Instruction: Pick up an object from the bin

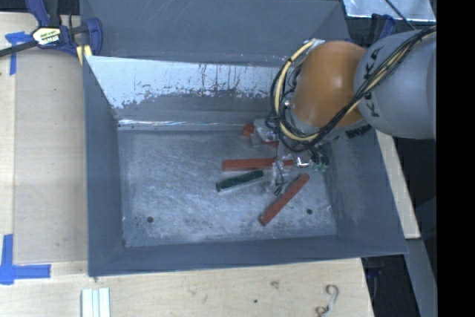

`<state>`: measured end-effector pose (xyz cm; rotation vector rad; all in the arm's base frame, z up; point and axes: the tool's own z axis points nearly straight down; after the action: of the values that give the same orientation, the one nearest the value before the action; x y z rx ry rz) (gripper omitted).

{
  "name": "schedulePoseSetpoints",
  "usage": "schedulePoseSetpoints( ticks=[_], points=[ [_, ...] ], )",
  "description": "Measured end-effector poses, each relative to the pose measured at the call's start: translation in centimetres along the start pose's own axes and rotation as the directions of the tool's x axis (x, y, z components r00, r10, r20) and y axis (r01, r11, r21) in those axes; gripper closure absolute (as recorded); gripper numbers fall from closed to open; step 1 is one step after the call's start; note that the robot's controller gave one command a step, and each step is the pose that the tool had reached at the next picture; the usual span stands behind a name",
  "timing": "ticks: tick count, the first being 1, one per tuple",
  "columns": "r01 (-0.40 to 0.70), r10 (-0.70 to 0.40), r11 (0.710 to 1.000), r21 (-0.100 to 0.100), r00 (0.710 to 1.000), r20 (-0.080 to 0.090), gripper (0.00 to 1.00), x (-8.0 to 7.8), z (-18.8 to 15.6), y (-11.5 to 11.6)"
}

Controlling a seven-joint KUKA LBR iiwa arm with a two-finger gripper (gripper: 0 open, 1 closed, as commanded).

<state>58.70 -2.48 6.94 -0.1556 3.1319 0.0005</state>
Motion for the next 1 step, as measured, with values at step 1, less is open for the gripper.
schedulePoseSetpoints(
  ticks=[1],
  points=[
    [-0.003, 0.003, 1.0, 0.0, 1.0, 0.0, 0.0, -0.07, -0.03, -0.02]
  ],
)
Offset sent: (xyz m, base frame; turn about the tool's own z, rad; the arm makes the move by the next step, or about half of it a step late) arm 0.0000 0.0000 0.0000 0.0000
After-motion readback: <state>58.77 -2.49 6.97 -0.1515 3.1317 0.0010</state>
